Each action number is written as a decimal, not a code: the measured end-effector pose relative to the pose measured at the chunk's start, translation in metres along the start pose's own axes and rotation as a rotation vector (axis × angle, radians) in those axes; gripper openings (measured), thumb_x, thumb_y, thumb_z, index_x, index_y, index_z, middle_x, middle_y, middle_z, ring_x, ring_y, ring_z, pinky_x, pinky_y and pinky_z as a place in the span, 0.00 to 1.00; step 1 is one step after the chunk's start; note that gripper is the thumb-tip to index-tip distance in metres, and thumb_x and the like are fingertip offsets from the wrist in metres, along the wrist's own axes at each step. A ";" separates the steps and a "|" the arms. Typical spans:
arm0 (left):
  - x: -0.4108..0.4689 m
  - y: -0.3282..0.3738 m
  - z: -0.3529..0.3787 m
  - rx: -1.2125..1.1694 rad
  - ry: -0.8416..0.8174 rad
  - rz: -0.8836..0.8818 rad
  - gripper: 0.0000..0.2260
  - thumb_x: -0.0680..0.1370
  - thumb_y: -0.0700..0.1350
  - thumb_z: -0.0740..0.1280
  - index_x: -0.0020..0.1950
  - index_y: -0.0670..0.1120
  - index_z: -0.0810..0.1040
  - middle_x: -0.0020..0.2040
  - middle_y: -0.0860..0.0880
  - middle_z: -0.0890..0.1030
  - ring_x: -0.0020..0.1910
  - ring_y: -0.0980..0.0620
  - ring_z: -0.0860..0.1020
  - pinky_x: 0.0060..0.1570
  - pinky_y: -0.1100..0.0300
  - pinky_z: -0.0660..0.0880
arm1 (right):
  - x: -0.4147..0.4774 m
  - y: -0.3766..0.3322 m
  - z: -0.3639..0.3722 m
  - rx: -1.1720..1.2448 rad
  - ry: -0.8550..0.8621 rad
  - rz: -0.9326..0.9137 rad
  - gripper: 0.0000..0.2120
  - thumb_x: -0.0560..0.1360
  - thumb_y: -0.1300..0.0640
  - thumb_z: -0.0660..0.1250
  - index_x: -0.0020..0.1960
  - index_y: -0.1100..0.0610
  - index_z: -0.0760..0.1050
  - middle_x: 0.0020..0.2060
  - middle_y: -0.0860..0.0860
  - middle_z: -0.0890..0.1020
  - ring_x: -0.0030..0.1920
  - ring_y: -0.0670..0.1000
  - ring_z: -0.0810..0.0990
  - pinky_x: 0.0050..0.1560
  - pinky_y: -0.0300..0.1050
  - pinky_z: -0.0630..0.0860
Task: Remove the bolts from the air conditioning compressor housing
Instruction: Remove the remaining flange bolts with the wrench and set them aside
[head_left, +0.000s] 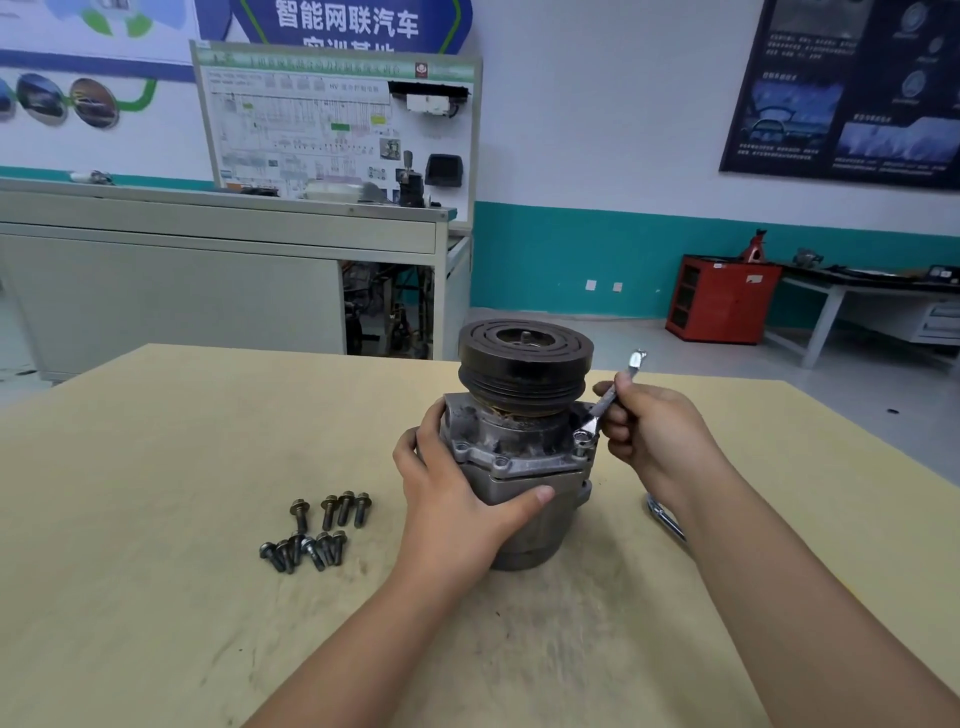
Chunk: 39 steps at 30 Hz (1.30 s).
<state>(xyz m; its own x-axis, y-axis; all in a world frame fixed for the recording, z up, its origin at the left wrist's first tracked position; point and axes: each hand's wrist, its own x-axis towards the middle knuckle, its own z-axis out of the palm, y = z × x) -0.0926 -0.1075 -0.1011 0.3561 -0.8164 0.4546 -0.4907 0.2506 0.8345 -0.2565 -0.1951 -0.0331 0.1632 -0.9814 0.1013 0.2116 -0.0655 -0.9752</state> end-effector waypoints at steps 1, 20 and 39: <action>0.000 0.000 0.000 -0.001 -0.002 0.000 0.51 0.60 0.61 0.77 0.71 0.64 0.45 0.64 0.61 0.51 0.65 0.59 0.58 0.64 0.65 0.57 | 0.002 -0.002 0.002 0.028 0.005 0.007 0.14 0.82 0.54 0.56 0.43 0.59 0.74 0.22 0.46 0.69 0.21 0.43 0.65 0.20 0.34 0.61; -0.001 0.001 0.000 0.000 0.006 -0.008 0.52 0.60 0.59 0.78 0.73 0.61 0.47 0.66 0.57 0.52 0.68 0.54 0.60 0.65 0.64 0.58 | -0.090 -0.010 0.000 -0.425 0.147 -0.600 0.09 0.76 0.61 0.66 0.38 0.55 0.73 0.31 0.49 0.82 0.29 0.45 0.79 0.30 0.32 0.71; 0.001 0.002 0.000 0.007 0.013 -0.015 0.52 0.60 0.58 0.78 0.74 0.58 0.48 0.67 0.55 0.52 0.69 0.53 0.59 0.65 0.64 0.57 | -0.115 0.010 0.012 -0.432 0.217 -0.572 0.08 0.75 0.63 0.66 0.41 0.52 0.76 0.33 0.48 0.82 0.31 0.45 0.81 0.31 0.34 0.74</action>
<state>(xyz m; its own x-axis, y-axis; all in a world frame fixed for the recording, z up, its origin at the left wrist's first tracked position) -0.0930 -0.1077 -0.0987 0.3742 -0.8130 0.4461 -0.4907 0.2346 0.8392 -0.2619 -0.0806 -0.0526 -0.0619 -0.7838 0.6180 -0.1986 -0.5971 -0.7772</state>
